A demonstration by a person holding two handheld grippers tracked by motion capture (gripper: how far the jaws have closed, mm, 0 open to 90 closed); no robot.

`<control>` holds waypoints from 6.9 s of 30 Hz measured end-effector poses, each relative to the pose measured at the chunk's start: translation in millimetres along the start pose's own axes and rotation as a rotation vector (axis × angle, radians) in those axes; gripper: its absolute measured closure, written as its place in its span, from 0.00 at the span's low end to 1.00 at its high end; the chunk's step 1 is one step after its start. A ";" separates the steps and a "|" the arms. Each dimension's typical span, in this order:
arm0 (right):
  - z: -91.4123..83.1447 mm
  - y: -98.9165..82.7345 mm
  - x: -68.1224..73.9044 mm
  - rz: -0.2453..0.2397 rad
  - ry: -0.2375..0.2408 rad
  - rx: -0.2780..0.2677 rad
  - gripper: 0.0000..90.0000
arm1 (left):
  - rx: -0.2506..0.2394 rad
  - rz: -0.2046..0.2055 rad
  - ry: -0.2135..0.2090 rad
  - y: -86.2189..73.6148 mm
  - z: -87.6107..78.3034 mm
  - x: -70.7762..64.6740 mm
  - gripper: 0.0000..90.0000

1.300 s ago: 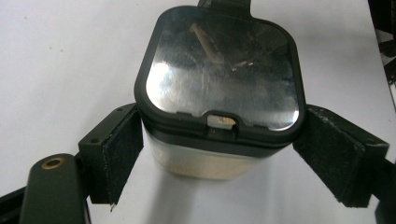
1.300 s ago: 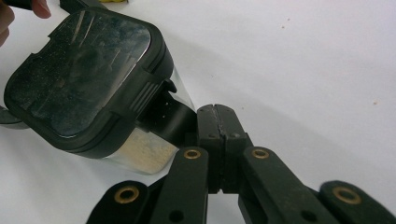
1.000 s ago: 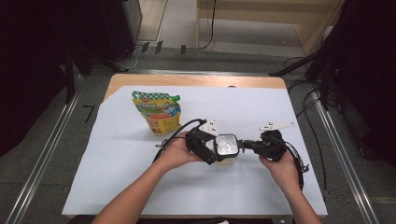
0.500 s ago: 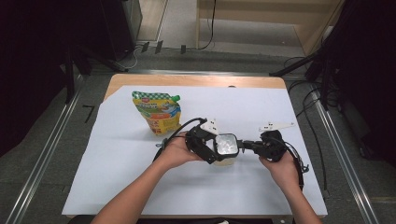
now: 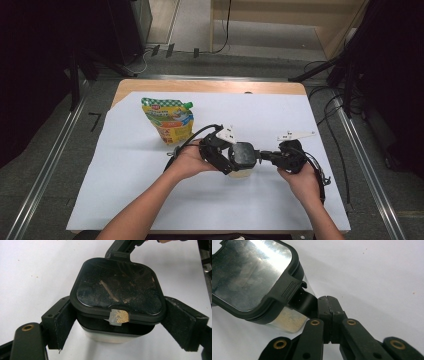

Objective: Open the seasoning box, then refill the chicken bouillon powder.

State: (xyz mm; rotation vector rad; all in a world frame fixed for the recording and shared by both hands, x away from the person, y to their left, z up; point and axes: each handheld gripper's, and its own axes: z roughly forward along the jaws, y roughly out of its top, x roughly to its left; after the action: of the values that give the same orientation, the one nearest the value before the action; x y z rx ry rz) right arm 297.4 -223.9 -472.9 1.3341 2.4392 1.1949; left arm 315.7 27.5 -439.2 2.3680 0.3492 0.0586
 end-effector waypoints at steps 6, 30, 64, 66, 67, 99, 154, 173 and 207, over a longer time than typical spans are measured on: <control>-0.1 0.0 0.0 0.001 0.001 -0.001 1.00 | 0.011 0.012 0.014 4.7 -2.6 -1.6 0.19; -0.8 -0.7 0.7 -0.002 0.012 -0.005 1.00 | -0.001 0.017 -0.115 48.2 -12.9 -17.2 0.77; -10.6 -2.9 -3.4 0.014 0.012 -0.032 1.00 | -0.030 -0.059 -0.181 52.6 -3.1 -12.5 0.81; -18.3 -5.5 -5.5 0.022 0.013 -0.033 1.00 | -0.031 -0.072 -0.183 48.3 -8.9 -10.4 0.78; -21.2 -6.8 -4.7 0.024 0.014 -0.037 1.00 | -0.033 -0.102 -0.202 43.3 -14.5 -7.8 0.78; -22.7 -23.5 95.5 -0.145 0.171 0.020 0.54 | -0.112 -0.310 -0.101 -38.2 -104.2 23.2 0.48; 17.8 -16.1 118.8 -0.250 0.234 0.104 0.54 | -0.125 -0.516 0.249 -145.3 -193.3 88.0 0.42; 16.6 -23.2 119.5 -0.248 0.217 0.105 0.54 | -0.199 -0.463 0.223 -132.3 -174.3 114.9 0.47; 72.7 1.6 169.3 -0.324 0.282 0.072 0.55 | -0.230 -0.463 0.180 -107.0 -160.9 100.5 1.00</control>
State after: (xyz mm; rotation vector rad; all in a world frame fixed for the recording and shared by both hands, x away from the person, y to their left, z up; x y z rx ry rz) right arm 227.9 -53.4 -478.4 0.7808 2.7759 1.2900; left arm 364.7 236.0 -399.7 2.0087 0.9180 0.0882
